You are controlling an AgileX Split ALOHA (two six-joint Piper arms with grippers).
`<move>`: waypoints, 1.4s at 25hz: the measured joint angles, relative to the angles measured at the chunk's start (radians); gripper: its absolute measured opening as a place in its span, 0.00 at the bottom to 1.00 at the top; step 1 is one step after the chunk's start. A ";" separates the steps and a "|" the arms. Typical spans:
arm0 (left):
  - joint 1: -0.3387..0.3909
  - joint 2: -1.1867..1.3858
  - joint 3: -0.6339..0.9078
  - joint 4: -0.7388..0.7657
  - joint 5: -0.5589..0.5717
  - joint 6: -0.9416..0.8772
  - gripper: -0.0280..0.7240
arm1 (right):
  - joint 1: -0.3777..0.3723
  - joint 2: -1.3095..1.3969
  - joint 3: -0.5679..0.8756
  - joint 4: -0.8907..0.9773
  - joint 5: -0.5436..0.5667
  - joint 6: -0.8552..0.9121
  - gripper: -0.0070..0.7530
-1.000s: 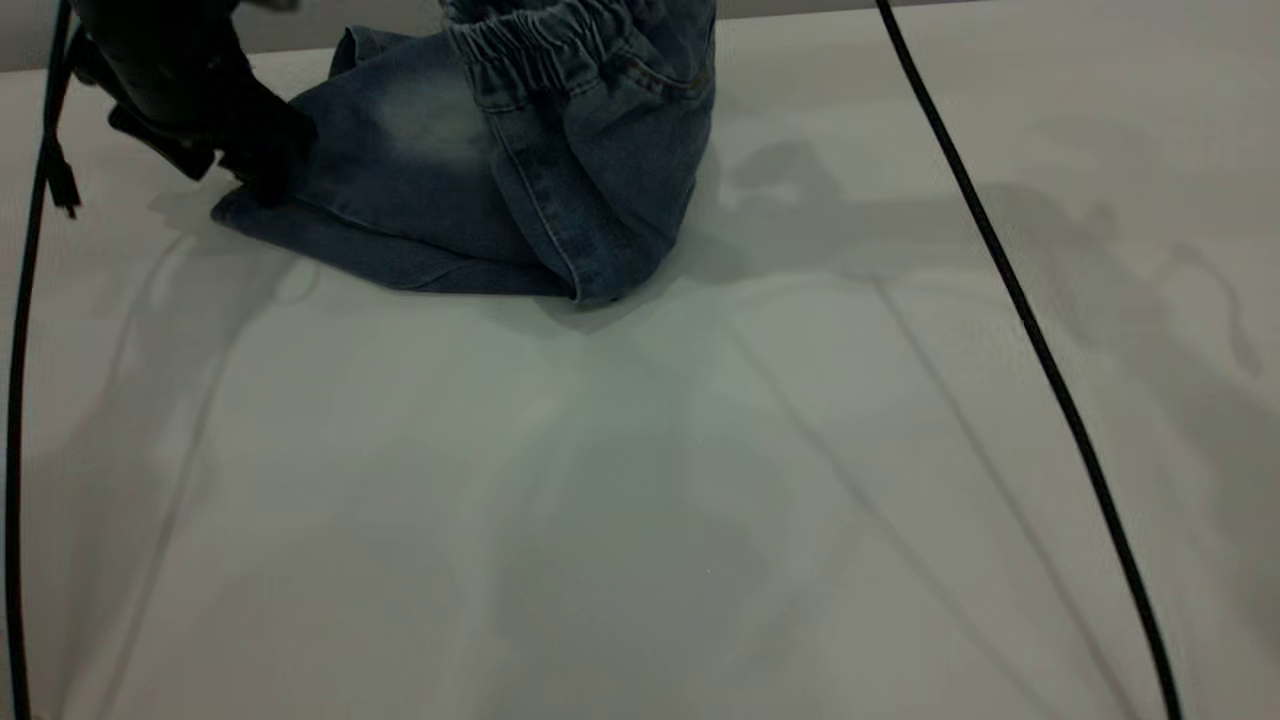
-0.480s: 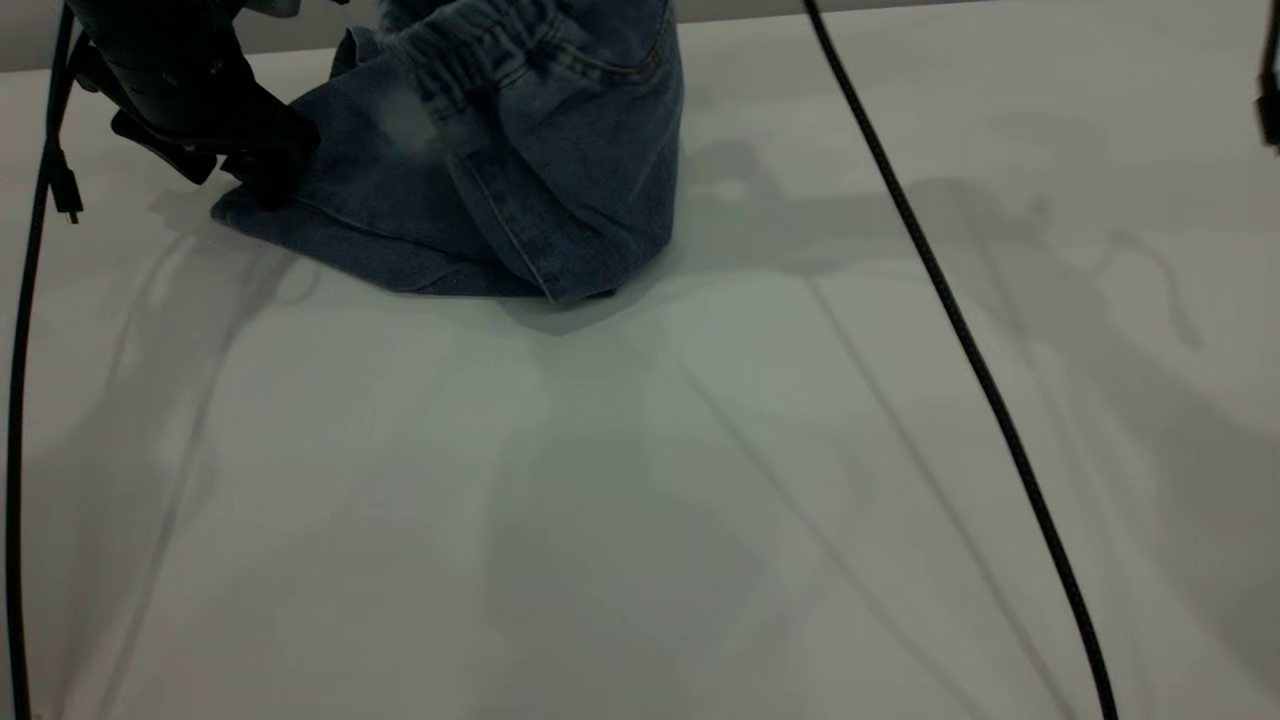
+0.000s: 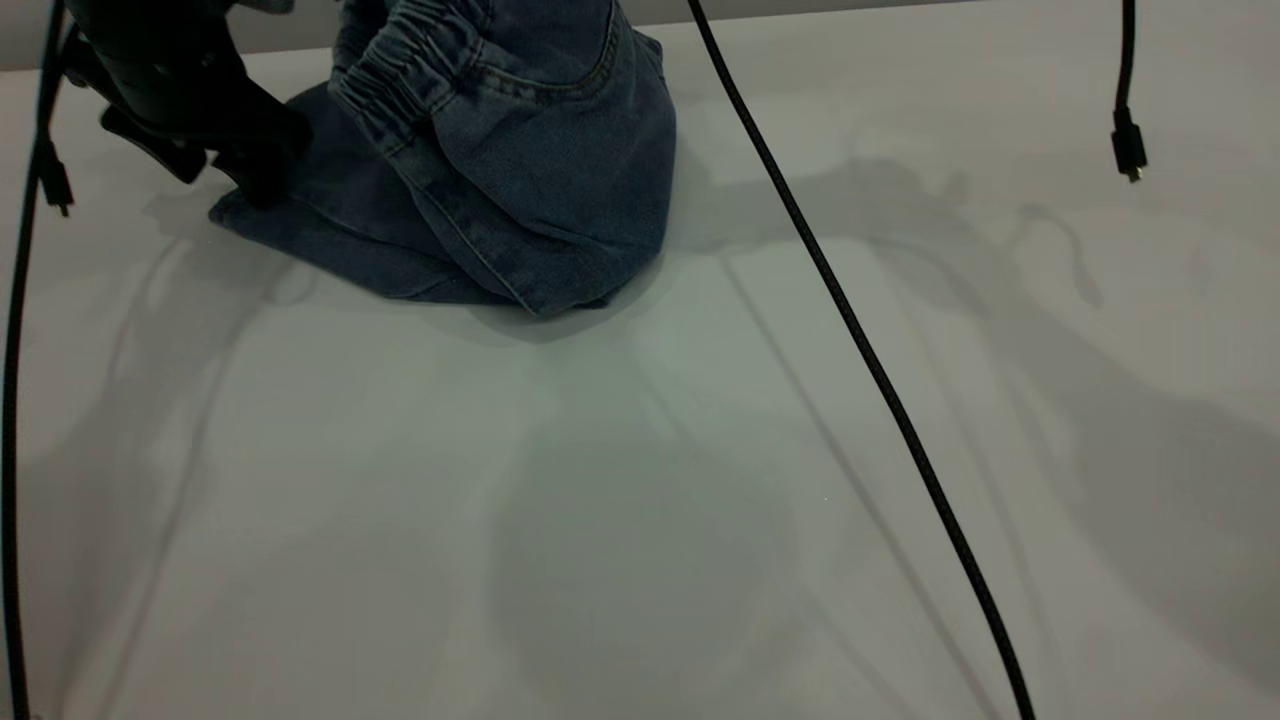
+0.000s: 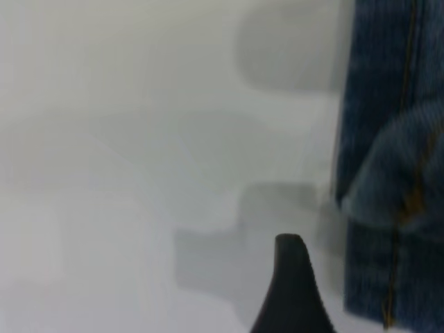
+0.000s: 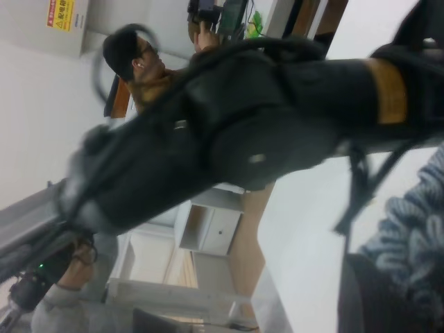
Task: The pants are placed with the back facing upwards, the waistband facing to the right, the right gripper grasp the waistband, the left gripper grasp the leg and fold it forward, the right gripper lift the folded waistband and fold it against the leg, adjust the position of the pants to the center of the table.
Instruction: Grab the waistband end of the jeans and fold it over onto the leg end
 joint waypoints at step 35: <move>-0.156 -0.373 -0.001 0.009 0.022 0.011 0.67 | 0.035 0.232 -0.228 0.035 -0.162 0.034 0.72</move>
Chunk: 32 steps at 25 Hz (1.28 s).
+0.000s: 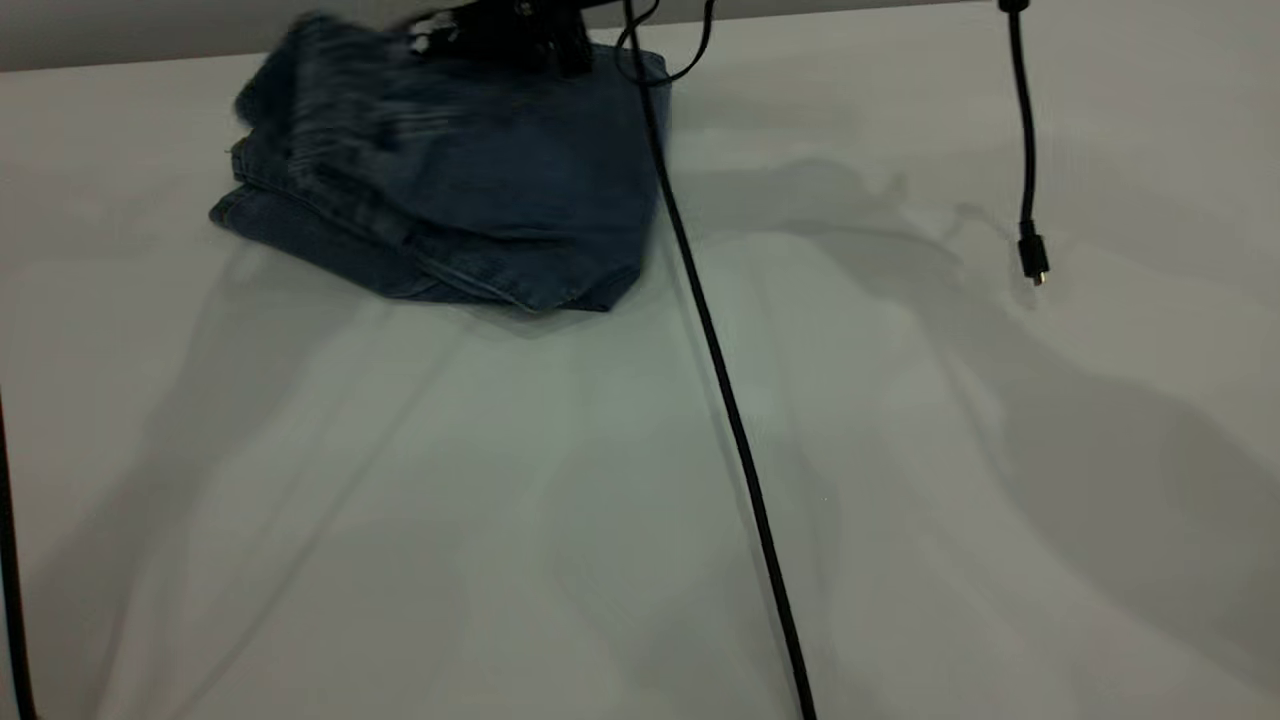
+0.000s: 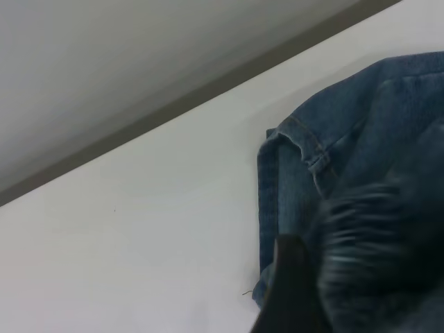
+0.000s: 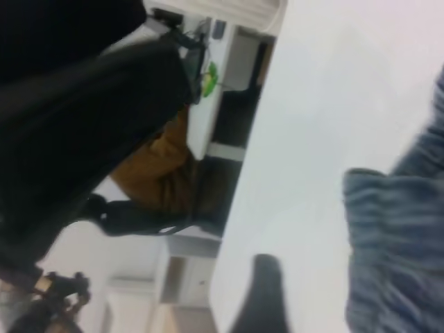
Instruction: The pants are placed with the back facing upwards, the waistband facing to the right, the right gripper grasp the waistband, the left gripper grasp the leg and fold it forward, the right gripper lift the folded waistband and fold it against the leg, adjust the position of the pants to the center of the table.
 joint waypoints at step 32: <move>-0.023 0.019 0.000 -0.025 0.115 0.015 0.67 | -0.343 -0.216 -0.509 -1.385 0.221 0.561 0.77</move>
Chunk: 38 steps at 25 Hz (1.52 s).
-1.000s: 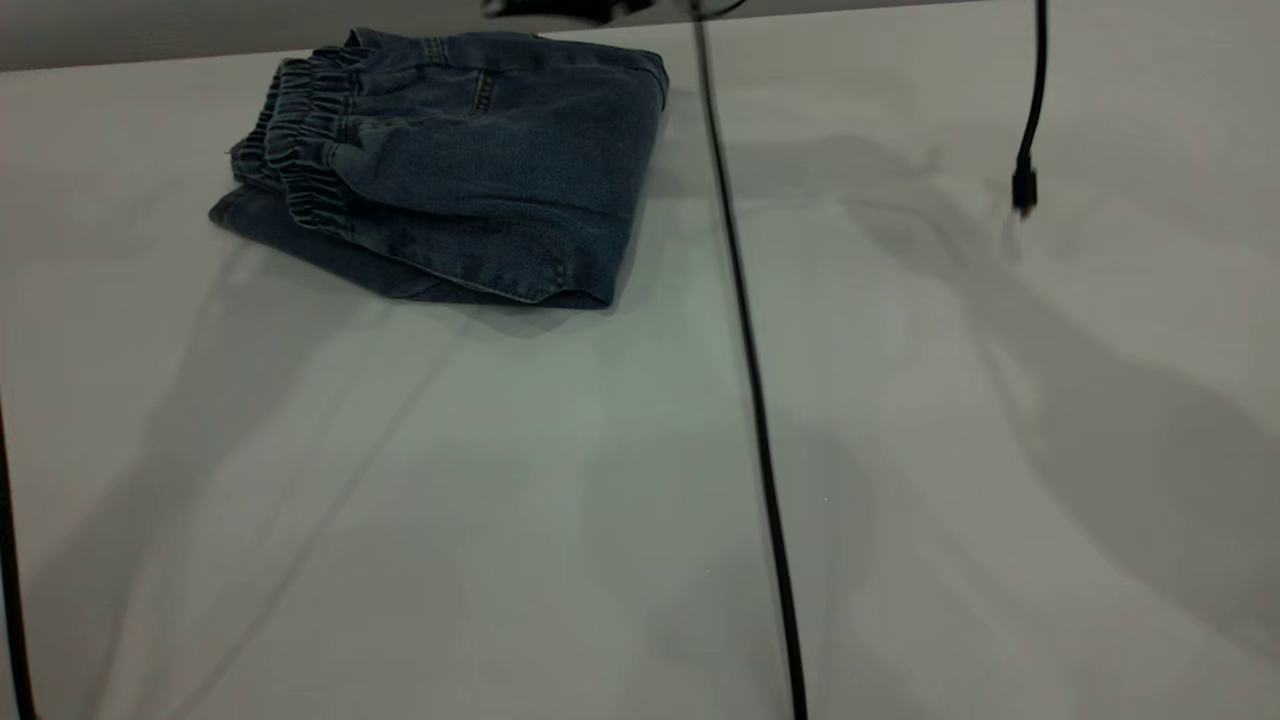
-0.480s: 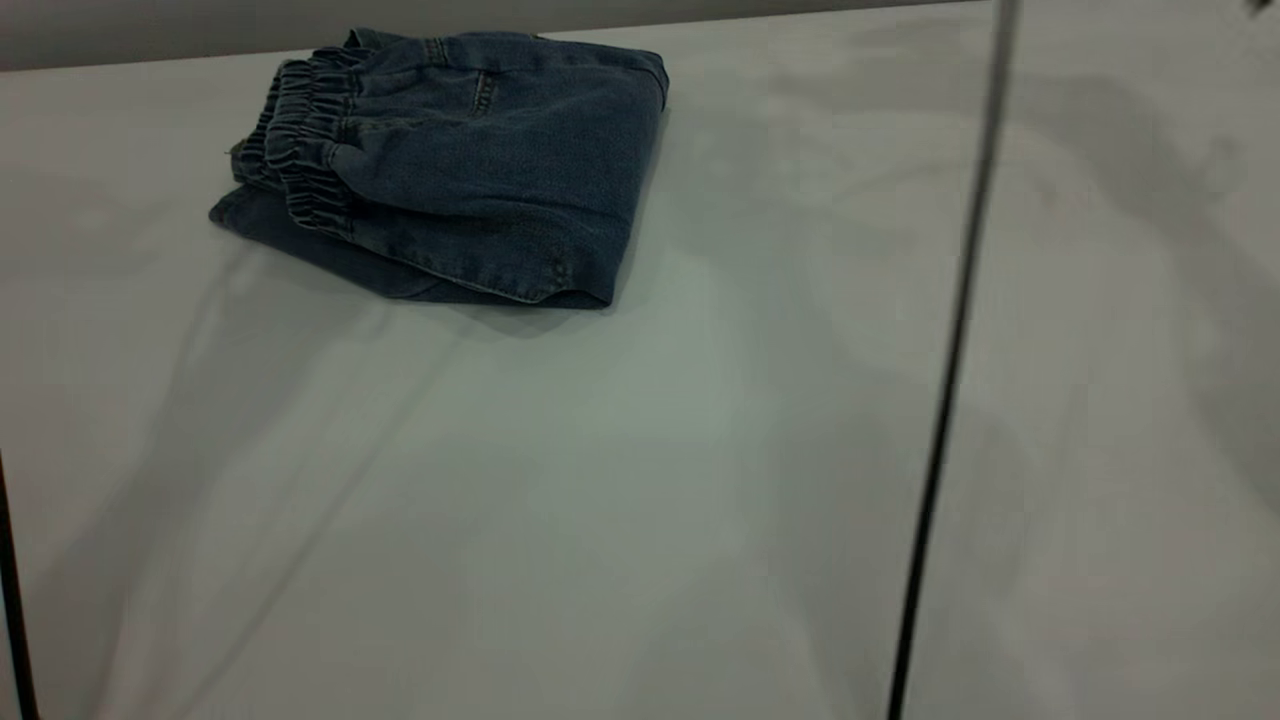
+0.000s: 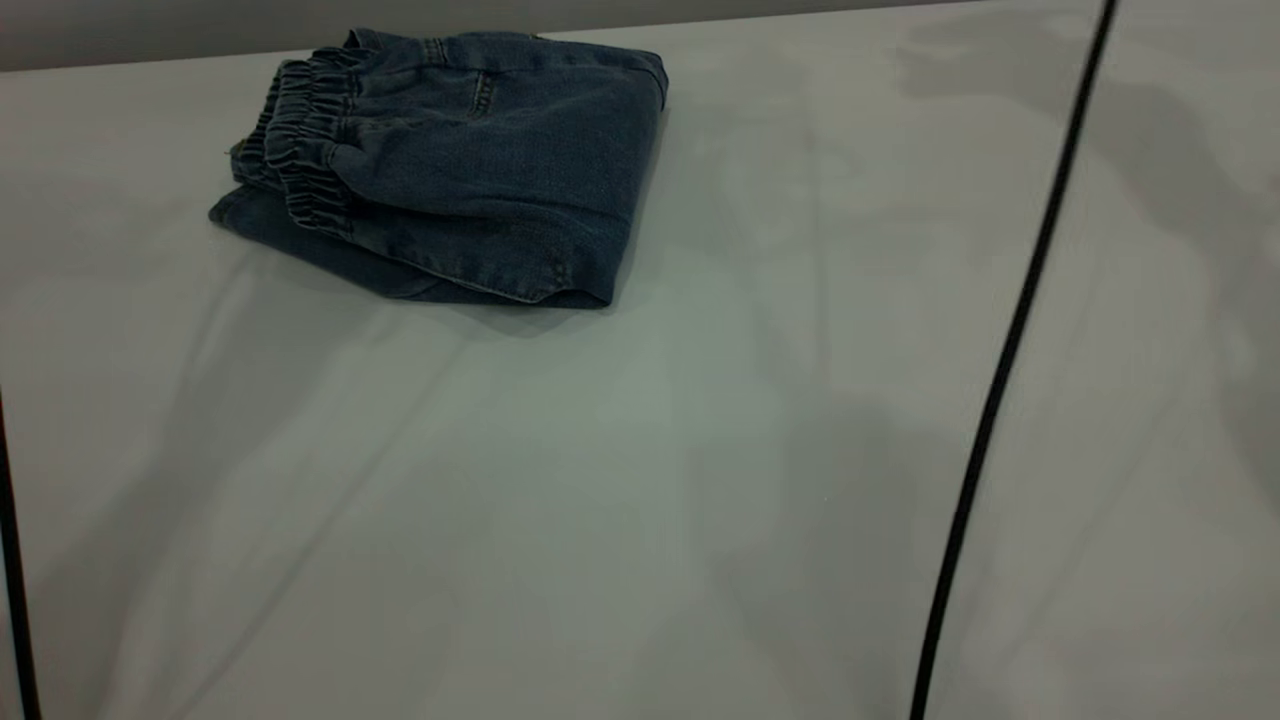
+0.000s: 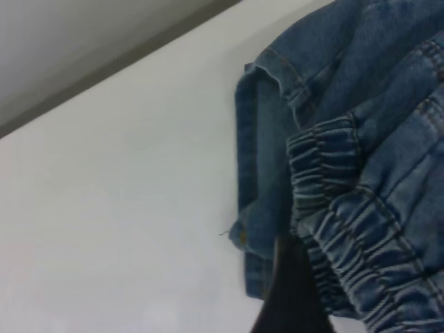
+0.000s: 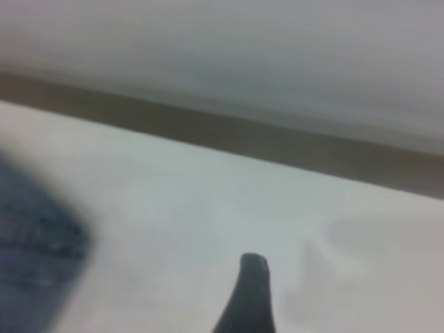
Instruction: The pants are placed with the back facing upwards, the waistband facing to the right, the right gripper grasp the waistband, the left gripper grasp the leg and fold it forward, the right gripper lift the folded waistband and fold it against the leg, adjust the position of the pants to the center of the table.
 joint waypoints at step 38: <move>-0.121 0.599 -0.393 -0.059 0.077 0.460 0.67 | 0.011 -0.817 0.606 0.046 -0.006 0.051 0.70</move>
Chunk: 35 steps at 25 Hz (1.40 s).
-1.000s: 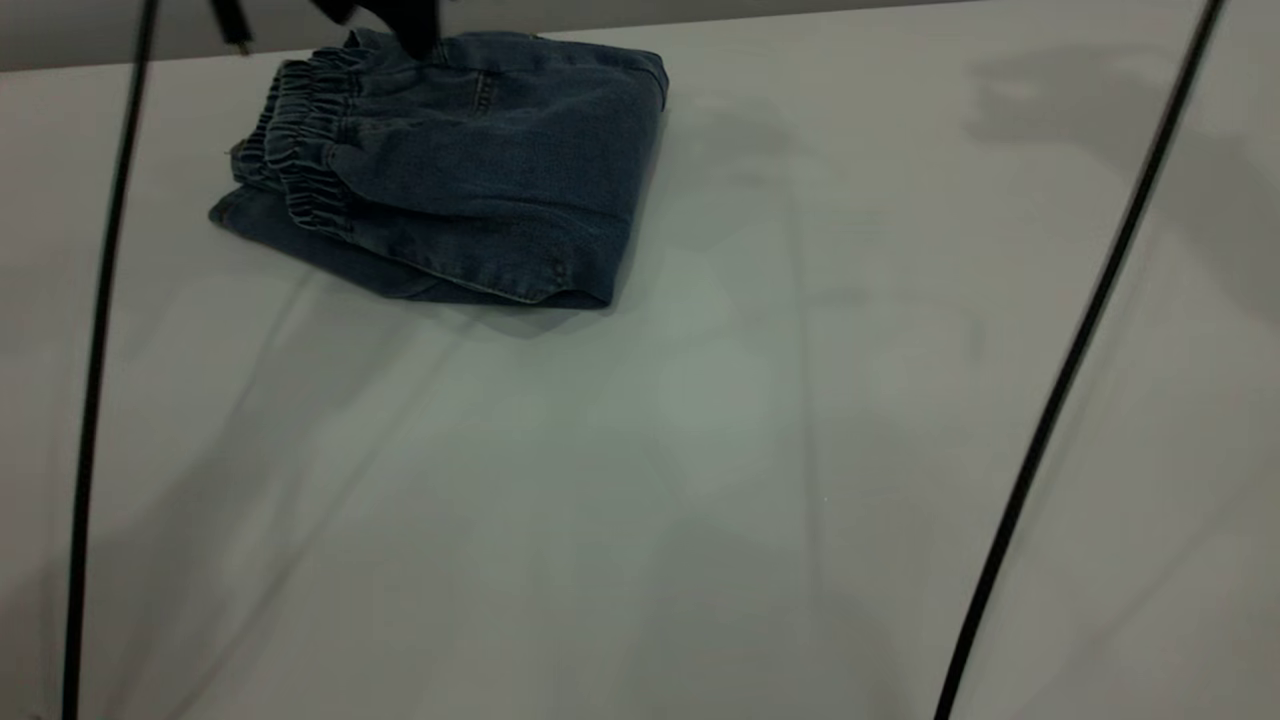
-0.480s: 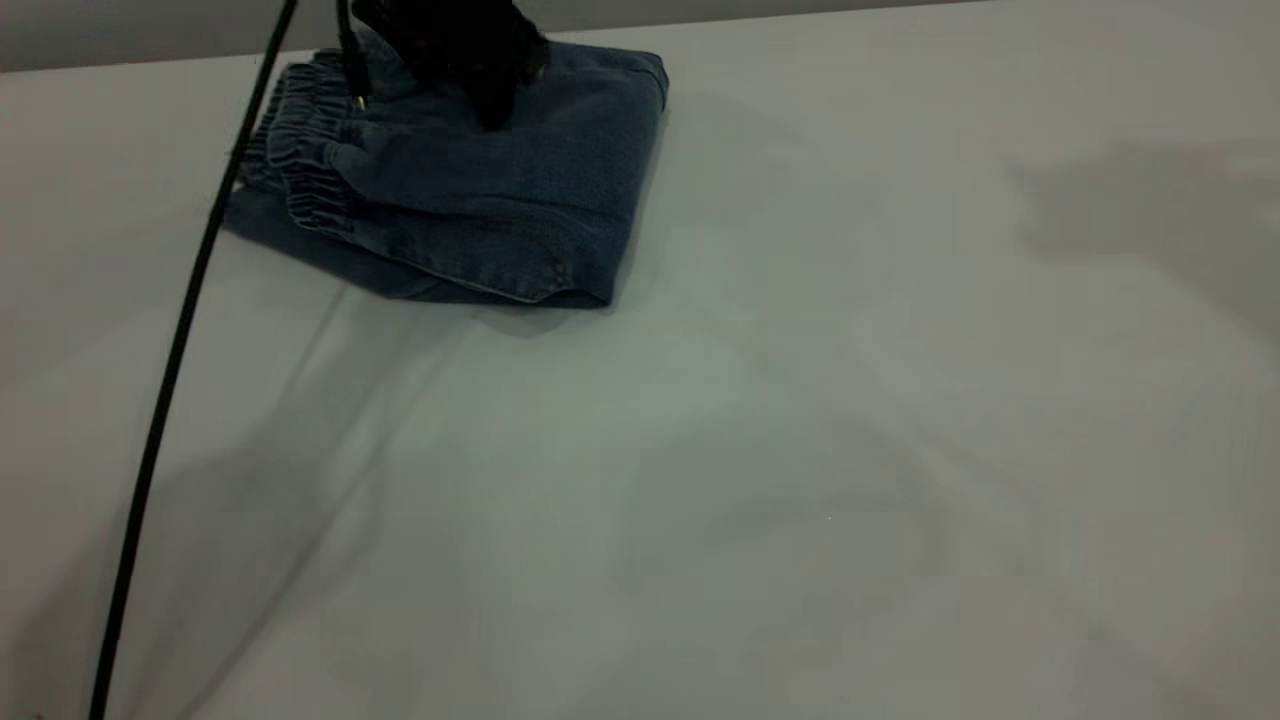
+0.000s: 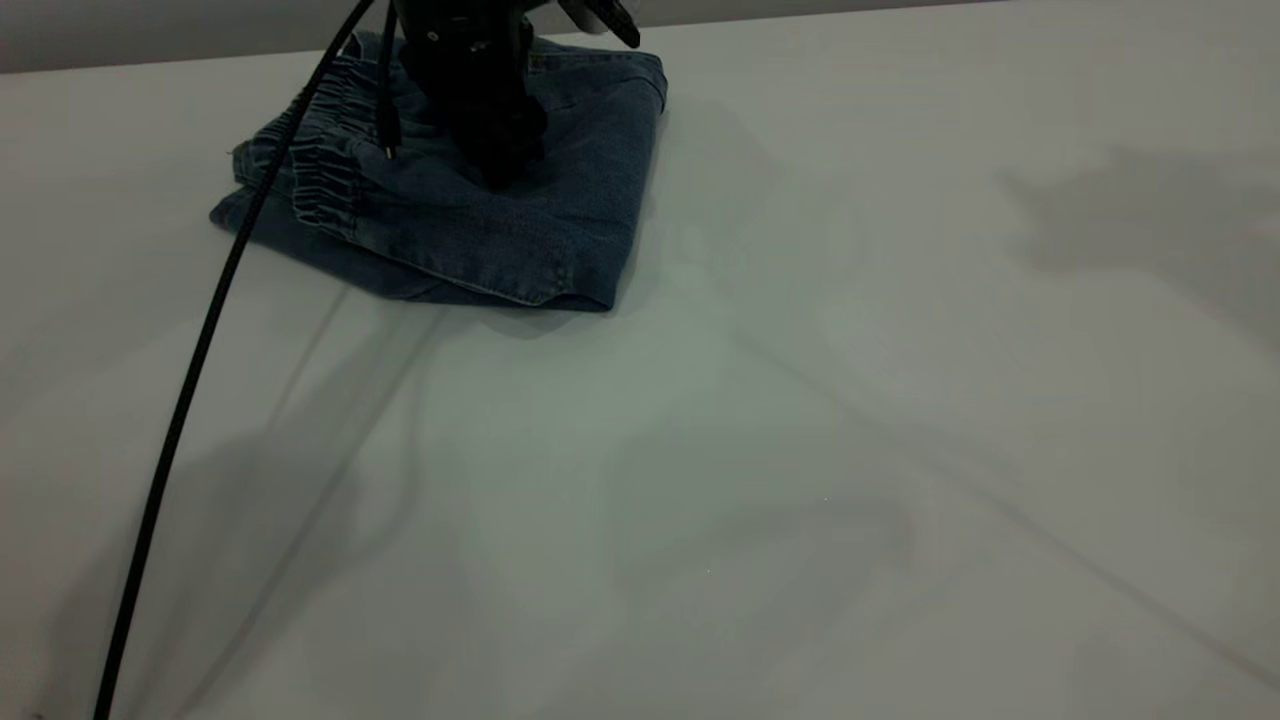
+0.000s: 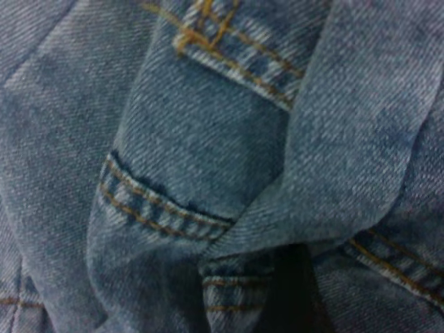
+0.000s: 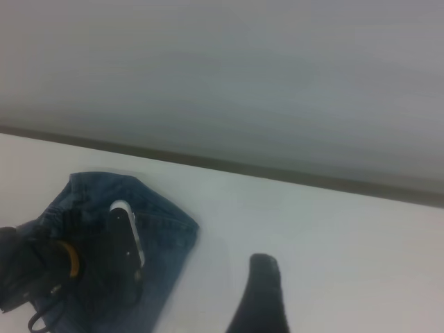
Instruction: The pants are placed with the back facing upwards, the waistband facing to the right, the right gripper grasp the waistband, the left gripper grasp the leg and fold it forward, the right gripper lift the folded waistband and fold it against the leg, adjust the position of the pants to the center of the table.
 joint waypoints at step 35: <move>-0.156 -0.099 -0.412 -0.204 0.422 -0.340 0.67 | 0.000 -0.029 0.000 0.037 0.000 -0.012 0.70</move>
